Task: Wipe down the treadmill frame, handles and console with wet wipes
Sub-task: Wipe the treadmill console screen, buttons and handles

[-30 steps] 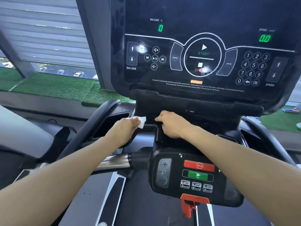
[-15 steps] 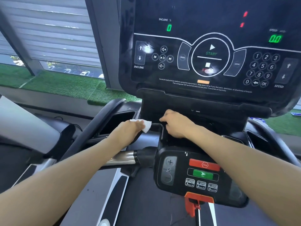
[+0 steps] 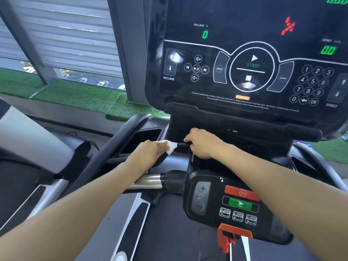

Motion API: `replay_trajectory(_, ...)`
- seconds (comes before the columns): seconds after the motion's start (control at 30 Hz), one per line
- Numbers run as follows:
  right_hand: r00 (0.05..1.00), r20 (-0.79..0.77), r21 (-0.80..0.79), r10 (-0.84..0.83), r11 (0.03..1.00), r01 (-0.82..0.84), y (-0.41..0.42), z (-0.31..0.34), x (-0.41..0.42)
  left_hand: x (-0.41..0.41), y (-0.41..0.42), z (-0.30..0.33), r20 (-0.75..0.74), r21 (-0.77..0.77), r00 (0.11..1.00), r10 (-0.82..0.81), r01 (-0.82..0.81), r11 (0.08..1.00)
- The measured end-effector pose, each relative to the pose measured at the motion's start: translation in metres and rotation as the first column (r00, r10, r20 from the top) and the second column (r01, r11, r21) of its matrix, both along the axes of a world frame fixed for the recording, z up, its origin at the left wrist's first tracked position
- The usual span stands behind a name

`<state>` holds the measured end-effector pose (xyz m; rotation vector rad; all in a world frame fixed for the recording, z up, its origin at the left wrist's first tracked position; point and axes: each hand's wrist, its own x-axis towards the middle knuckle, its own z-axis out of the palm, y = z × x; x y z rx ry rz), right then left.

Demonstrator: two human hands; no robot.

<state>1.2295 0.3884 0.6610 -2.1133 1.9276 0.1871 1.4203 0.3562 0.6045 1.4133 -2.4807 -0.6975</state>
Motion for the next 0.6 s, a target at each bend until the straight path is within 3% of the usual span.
replay_trajectory(0.1,1.0,-0.006,-0.006,0.021,1.0,-0.021,-0.002,0.0,0.007,0.014,-0.004,-0.001,-0.062,0.217,0.992,0.107,-0.091,0.972)
replay_trajectory(0.2,0.999,0.018,-0.013,0.041,0.999,-0.041,-0.006,0.001,0.016,0.029,0.0,-0.002,-0.027,0.234,0.996,0.085,-0.076,0.969)
replay_trajectory(0.3,0.997,0.037,-0.025,0.071,0.997,-0.07,-0.01,0.001,0.024,0.033,0.004,0.002,-0.07,0.196,0.995,0.065,-0.05,0.979)
replay_trajectory(0.43,0.996,0.05,-0.024,0.077,0.997,-0.076,-0.012,-0.003,0.027,0.031,0.004,0.003,0.091,0.052,0.987,-0.131,0.127,0.991)
replay_trajectory(0.5,0.997,0.055,-0.021,0.061,0.998,-0.06,-0.014,-0.005,0.026,0.031,0.001,-0.006,-0.009,0.008,0.993,-0.116,0.116,0.993)
replay_trajectory(0.6,0.997,0.073,-0.027,0.04,0.999,-0.038,-0.019,-0.005,0.026,0.033,-0.014,-0.022,0.005,-0.09,0.994,-0.113,0.113,0.99)
